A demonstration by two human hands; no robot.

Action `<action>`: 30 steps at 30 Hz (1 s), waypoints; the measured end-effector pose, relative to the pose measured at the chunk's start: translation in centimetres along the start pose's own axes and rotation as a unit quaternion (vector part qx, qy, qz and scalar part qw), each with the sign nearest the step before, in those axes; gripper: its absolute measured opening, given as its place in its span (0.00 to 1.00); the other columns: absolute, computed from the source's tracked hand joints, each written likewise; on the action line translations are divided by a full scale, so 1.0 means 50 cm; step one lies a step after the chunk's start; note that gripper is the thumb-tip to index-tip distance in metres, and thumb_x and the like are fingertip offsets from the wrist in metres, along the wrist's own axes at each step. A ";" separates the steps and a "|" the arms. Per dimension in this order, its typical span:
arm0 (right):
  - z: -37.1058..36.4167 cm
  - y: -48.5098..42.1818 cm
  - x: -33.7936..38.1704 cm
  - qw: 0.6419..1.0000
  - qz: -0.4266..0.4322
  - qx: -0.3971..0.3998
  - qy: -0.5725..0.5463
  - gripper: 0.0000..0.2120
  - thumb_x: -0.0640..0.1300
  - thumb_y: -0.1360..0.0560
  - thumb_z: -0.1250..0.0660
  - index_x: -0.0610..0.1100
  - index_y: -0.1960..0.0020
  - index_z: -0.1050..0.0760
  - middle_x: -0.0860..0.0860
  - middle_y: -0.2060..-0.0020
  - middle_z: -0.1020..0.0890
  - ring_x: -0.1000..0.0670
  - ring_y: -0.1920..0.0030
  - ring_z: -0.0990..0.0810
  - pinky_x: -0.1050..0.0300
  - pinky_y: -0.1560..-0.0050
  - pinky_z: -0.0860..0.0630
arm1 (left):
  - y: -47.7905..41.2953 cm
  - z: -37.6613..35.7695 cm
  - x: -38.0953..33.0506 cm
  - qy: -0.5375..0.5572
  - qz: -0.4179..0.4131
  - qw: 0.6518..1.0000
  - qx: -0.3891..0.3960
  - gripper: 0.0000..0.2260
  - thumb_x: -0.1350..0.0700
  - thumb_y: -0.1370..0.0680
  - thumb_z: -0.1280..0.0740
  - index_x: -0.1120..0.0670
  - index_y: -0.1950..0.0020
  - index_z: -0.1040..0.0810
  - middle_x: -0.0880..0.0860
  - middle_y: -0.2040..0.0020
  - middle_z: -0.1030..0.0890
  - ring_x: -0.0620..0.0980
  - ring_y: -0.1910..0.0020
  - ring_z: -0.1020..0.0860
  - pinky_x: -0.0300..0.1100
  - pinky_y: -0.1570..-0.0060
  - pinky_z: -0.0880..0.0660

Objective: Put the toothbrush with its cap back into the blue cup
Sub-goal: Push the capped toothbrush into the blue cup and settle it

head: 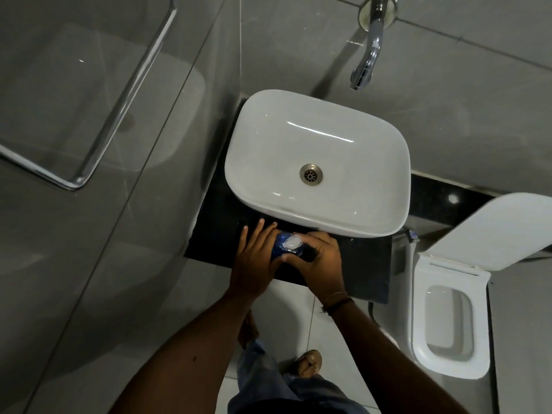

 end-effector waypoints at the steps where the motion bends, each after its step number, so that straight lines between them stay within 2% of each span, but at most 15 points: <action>1: 0.007 0.006 -0.005 1.000 0.001 -0.013 0.001 0.17 0.54 0.36 0.16 0.49 0.51 0.13 0.52 0.53 0.15 0.47 0.47 0.19 0.46 0.40 0.21 | 0.000 0.000 0.000 0.002 -0.001 1.000 0.000 0.37 0.32 0.20 0.56 0.57 0.25 0.30 0.55 0.23 0.28 0.54 0.18 0.41 0.60 0.19 0.48; 3: 0.025 0.015 -0.021 0.999 -0.015 -0.049 -0.007 0.18 0.55 0.40 0.14 0.48 0.60 0.18 0.51 0.57 0.18 0.47 0.52 0.20 0.44 0.47 0.20 | -0.001 0.001 0.000 0.004 -0.004 1.000 -0.004 0.38 0.32 0.20 0.56 0.58 0.25 0.30 0.55 0.23 0.28 0.54 0.19 0.41 0.61 0.20 0.46; 4: 0.025 0.017 -0.025 0.998 -0.022 -0.052 -0.014 0.20 0.56 0.41 0.14 0.47 0.60 0.19 0.51 0.57 0.18 0.46 0.52 0.20 0.43 0.49 0.19 | -0.002 0.001 0.000 0.005 -0.005 1.000 -0.005 0.38 0.32 0.20 0.56 0.59 0.25 0.29 0.56 0.23 0.28 0.55 0.19 0.40 0.62 0.20 0.45; 8: -0.007 0.015 -0.003 0.998 -0.003 0.006 -0.061 0.30 0.57 0.37 0.16 0.50 0.38 0.17 0.51 0.46 0.18 0.49 0.42 0.21 0.47 0.38 0.20 | -0.001 0.004 -0.002 0.013 -0.010 1.000 -0.009 0.40 0.32 0.19 0.60 0.60 0.26 0.28 0.56 0.24 0.27 0.56 0.19 0.39 0.64 0.21 0.44; 9: -0.009 0.014 0.000 0.998 -0.006 0.002 -0.065 0.30 0.57 0.37 0.17 0.49 0.38 0.16 0.51 0.46 0.19 0.48 0.43 0.21 0.45 0.38 0.19 | -0.001 0.004 -0.002 0.013 -0.008 1.000 -0.008 0.39 0.33 0.19 0.60 0.59 0.26 0.28 0.56 0.24 0.27 0.55 0.19 0.39 0.63 0.21 0.44; 11: 0.003 0.012 -0.009 0.997 -0.020 -0.031 -0.069 0.23 0.55 0.38 0.17 0.49 0.47 0.17 0.51 0.50 0.19 0.46 0.46 0.19 0.40 0.43 0.18 | -0.001 0.003 -0.002 0.009 -0.002 1.000 -0.006 0.37 0.33 0.18 0.58 0.59 0.26 0.28 0.56 0.24 0.27 0.54 0.19 0.39 0.61 0.20 0.45; 13: 0.016 0.008 -0.022 0.995 -0.035 -0.054 -0.077 0.21 0.54 0.39 0.16 0.49 0.53 0.21 0.53 0.52 0.20 0.45 0.49 0.17 0.38 0.47 0.17 | -0.002 0.002 -0.001 0.004 0.004 1.000 -0.003 0.36 0.33 0.18 0.56 0.58 0.26 0.28 0.55 0.24 0.27 0.53 0.19 0.40 0.61 0.20 0.46; 14: 0.016 0.006 -0.022 0.995 -0.033 -0.049 -0.077 0.23 0.55 0.40 0.16 0.50 0.51 0.21 0.55 0.51 0.20 0.45 0.47 0.17 0.39 0.45 0.17 | -0.002 0.002 -0.001 0.002 0.002 1.000 0.000 0.37 0.33 0.18 0.57 0.58 0.26 0.28 0.55 0.24 0.27 0.54 0.19 0.40 0.61 0.20 0.46; 17: -0.002 0.006 -0.012 0.999 -0.004 -0.008 -0.051 0.34 0.61 0.40 0.17 0.52 0.37 0.19 0.55 0.44 0.19 0.49 0.40 0.20 0.46 0.34 0.20 | -0.001 0.003 -0.003 0.006 -0.009 1.000 -0.003 0.40 0.32 0.20 0.60 0.59 0.25 0.29 0.56 0.23 0.28 0.55 0.19 0.40 0.63 0.21 0.45; 18: -0.005 0.009 -0.011 0.999 0.001 -0.006 -0.040 0.33 0.62 0.40 0.18 0.53 0.37 0.19 0.54 0.44 0.19 0.50 0.41 0.20 0.46 0.35 0.20 | -0.001 0.004 -0.003 0.008 -0.012 1.000 -0.005 0.40 0.32 0.20 0.59 0.59 0.25 0.29 0.56 0.23 0.28 0.55 0.19 0.40 0.64 0.21 0.44; 20: 0.006 0.015 -0.020 0.999 -0.002 -0.031 -0.035 0.24 0.60 0.39 0.18 0.54 0.46 0.18 0.55 0.50 0.19 0.48 0.46 0.20 0.41 0.42 0.18 | 0.000 0.005 -0.004 0.006 -0.013 1.000 -0.012 0.39 0.32 0.20 0.57 0.59 0.26 0.29 0.56 0.24 0.27 0.55 0.19 0.39 0.64 0.21 0.43; 22: 0.017 0.018 -0.032 0.998 -0.014 -0.050 -0.042 0.22 0.56 0.39 0.16 0.52 0.50 0.21 0.57 0.52 0.21 0.47 0.48 0.19 0.39 0.44 0.18 | -0.001 0.006 -0.004 0.004 -0.012 1.000 -0.017 0.38 0.33 0.19 0.55 0.59 0.26 0.28 0.56 0.25 0.26 0.55 0.20 0.38 0.64 0.21 0.43; 26: -0.004 0.013 -0.020 1.000 0.013 -0.002 -0.028 0.33 0.59 0.38 0.18 0.50 0.36 0.20 0.53 0.41 0.19 0.50 0.38 0.21 0.48 0.32 0.22 | 0.000 0.007 -0.006 0.001 -0.016 1.000 -0.016 0.39 0.32 0.20 0.55 0.60 0.26 0.28 0.56 0.25 0.26 0.56 0.20 0.38 0.64 0.21 0.43; 28: -0.002 0.008 -0.017 1.000 0.008 -0.012 -0.025 0.26 0.59 0.38 0.18 0.51 0.44 0.18 0.53 0.47 0.18 0.50 0.44 0.21 0.45 0.39 0.20 | 0.001 0.007 -0.004 0.004 -0.014 1.000 -0.016 0.38 0.32 0.20 0.56 0.59 0.26 0.28 0.56 0.24 0.26 0.55 0.20 0.38 0.63 0.21 0.44; 30: 0.019 0.006 -0.022 0.998 -0.006 -0.049 -0.036 0.21 0.56 0.40 0.17 0.51 0.53 0.22 0.53 0.53 0.20 0.49 0.50 0.21 0.42 0.47 0.19 | -0.001 0.006 -0.003 0.009 -0.006 1.000 -0.015 0.38 0.32 0.19 0.55 0.59 0.26 0.28 0.56 0.25 0.26 0.54 0.20 0.38 0.61 0.20 0.45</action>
Point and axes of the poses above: each hand's wrist, its own y-axis away from the middle knuckle, its own z-axis out of the back of the hand, x = y × z, the point moved 9 cm from there along -y, towards the middle knuckle
